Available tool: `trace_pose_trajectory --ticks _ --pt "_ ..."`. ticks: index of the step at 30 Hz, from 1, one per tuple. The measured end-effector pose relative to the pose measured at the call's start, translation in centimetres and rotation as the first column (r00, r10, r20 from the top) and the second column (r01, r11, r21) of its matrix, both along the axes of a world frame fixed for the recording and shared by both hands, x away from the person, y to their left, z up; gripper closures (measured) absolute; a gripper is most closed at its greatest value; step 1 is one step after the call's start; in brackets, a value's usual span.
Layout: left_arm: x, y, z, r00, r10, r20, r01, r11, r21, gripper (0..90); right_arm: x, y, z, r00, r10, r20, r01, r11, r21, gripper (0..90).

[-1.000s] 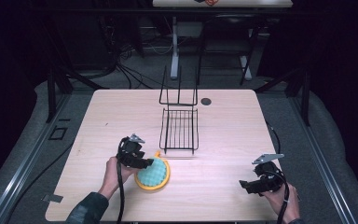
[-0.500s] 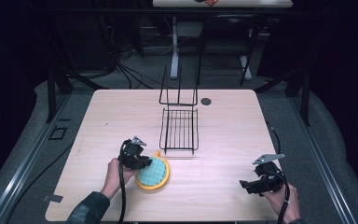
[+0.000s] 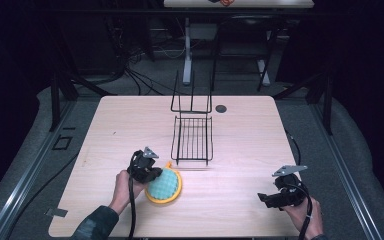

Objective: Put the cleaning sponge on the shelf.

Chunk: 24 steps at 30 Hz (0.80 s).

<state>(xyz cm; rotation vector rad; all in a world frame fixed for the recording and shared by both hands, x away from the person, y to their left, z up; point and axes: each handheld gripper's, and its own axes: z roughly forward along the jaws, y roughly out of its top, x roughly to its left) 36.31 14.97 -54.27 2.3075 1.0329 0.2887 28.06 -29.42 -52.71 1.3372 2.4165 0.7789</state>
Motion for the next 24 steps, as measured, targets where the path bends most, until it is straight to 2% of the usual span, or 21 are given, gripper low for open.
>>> trace_pose_trajectory --ticks 13,20,24 --pt "-0.7 1.7 2.0 1.0 -0.003 0.009 0.003 0.9985 -0.055 87.2 0.0 0.0 0.1 1.0 0.0 -0.001 0.0 1.0 -0.003 15.0" --pt "-1.1 2.5 2.8 1.0 0.001 0.009 0.0 0.9973 -0.073 87.1 0.0 0.0 0.0 1.0 0.002 0.003 -0.002 1.0 -0.005 15.0" --pt "-1.2 2.8 3.0 1.0 -0.002 0.006 0.003 0.9976 -0.069 87.0 0.0 0.0 0.0 1.0 -0.003 0.003 0.003 1.0 -0.004 15.0"
